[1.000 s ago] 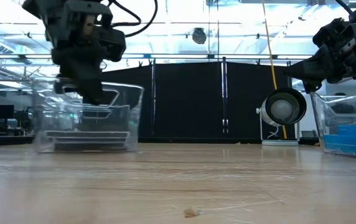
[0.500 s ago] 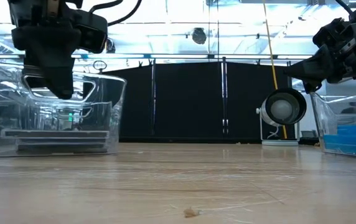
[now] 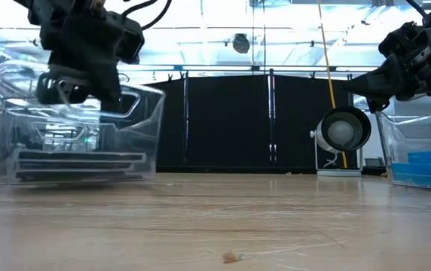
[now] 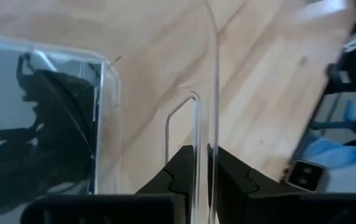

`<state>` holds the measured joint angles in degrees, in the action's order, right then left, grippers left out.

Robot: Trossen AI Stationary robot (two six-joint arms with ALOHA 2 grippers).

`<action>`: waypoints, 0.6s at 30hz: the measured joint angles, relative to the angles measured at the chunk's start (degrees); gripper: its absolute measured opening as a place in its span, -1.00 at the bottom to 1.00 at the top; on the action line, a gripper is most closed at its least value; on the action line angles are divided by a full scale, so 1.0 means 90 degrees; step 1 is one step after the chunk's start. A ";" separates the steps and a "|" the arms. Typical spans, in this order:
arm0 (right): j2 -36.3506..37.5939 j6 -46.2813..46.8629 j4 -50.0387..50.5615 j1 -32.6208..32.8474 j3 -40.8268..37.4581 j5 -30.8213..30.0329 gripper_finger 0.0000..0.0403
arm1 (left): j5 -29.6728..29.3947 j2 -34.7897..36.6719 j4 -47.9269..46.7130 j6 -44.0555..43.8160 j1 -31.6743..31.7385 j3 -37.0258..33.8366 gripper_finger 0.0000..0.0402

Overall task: Pick & place jewel cases by type
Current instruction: Adjust the left transparent bin

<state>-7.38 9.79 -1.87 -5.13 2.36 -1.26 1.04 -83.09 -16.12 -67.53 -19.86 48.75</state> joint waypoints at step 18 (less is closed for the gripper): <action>0.0000 0.0001 0.0000 -0.0001 -0.0001 0.0002 -1.00 | -0.0707 0.0000 -0.0174 -0.0033 0.0000 0.0000 -0.63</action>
<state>-7.38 9.80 -1.87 -5.13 2.35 -1.23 -5.33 -83.09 -17.69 -67.82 -19.86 48.75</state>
